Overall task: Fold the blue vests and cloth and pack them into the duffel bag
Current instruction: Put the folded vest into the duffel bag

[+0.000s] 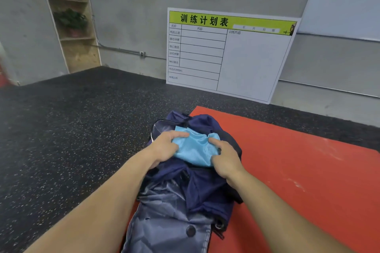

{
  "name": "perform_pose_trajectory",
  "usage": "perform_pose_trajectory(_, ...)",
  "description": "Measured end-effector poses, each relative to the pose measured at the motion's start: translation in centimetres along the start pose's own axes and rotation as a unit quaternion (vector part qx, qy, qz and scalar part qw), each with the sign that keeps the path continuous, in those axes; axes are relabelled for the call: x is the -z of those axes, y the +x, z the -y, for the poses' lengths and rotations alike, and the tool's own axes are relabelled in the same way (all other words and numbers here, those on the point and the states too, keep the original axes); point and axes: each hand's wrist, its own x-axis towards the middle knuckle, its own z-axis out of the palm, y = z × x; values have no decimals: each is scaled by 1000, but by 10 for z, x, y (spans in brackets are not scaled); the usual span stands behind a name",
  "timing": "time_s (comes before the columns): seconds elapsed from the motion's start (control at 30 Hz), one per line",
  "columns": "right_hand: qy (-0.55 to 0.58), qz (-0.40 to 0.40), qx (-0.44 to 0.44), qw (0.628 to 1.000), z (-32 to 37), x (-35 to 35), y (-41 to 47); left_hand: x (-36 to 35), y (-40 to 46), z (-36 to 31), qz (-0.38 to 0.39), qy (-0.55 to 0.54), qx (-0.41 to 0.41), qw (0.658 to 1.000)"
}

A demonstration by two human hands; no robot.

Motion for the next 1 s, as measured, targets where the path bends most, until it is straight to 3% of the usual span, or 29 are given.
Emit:
perform_pose_trajectory(0.1, -65, 19, 8, 998, -4, -1, -1, 3, -3, 7, 62, 115, -10, 991)
perform_pose_trajectory(0.2, -110, 43, 9, 993, -7, -6, -4, 9, -8, 14, 69, 200, -22, 977)
perform_pose_trajectory(0.53, -184, 126, 34, 974, -9, -23, -2, 27, -16, 44, 39, 274, -34, 960)
perform_pose_trajectory(0.7, -295, 201, 38, 933, 4, -20, -5, 28, -23, 44, 48, 324, -74, 942)
perform_pose_trajectory(0.83, -366, 268, 62, 889, 17, -20, -19, 28, -31, 41, 54, 379, -53, 922)
perform_pose_trajectory(1.0, -368, 150, 96, 913, 22, -33, -30, 22, -38, 40, -17, 394, -131, 909)
